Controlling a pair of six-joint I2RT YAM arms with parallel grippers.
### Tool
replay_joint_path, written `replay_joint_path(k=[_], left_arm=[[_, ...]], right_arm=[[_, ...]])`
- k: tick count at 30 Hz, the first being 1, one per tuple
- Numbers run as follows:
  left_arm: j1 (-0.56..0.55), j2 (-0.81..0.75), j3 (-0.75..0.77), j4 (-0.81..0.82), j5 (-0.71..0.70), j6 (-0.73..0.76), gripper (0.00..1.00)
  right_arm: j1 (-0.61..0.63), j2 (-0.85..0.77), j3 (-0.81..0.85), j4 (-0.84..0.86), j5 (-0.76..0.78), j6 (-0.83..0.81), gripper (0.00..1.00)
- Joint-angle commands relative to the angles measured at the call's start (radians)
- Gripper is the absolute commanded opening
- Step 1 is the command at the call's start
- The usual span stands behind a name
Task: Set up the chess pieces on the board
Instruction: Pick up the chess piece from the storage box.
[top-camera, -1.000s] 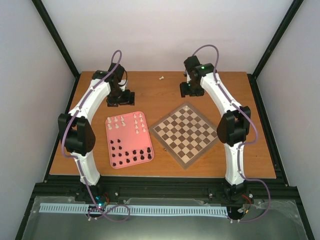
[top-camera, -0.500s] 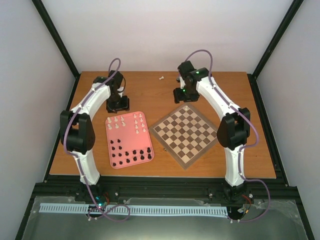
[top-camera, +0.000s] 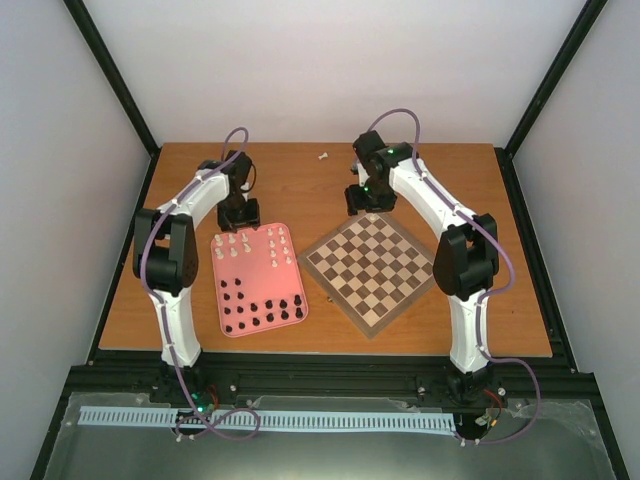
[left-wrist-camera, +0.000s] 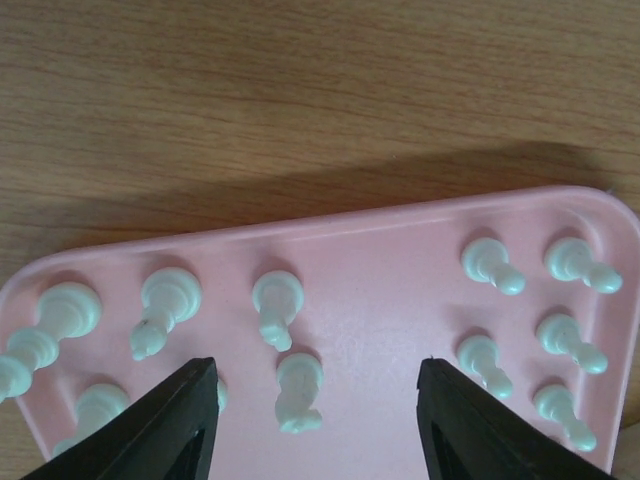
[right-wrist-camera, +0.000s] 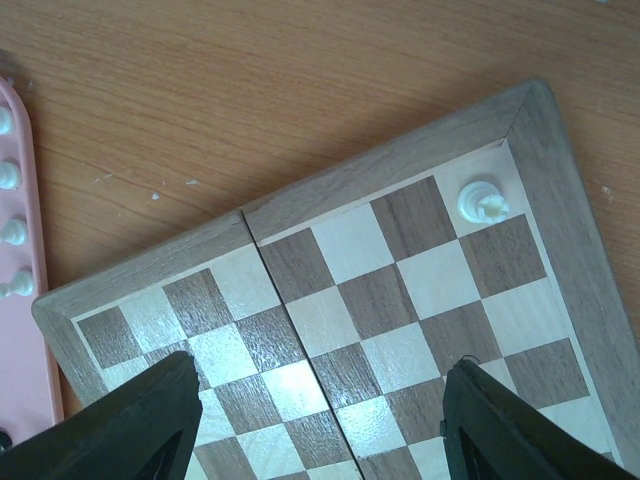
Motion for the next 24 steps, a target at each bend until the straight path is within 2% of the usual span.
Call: replay_joint_path(k=[1,12,21,24], left_arm=[[0.008,0.021,-0.001,0.033,-0.021,-0.018,0.56],[0.007,0.067,0.0,0.044,-0.038,-0.015,0.55],[0.008,0.103,0.022,0.05,-0.038,-0.011,0.45],[0.008,0.109,0.03,0.052,-0.036,-0.012,0.39]], right_arm=[[0.003,-0.041,-0.021,0.007,0.0,0.003,0.67],[0.003,-0.04,-0.026,0.007,0.005,0.01,0.67],[0.003,-0.038,-0.032,0.011,0.004,0.018,0.67],[0.003,-0.035,-0.031,0.008,0.004,0.019,0.67]])
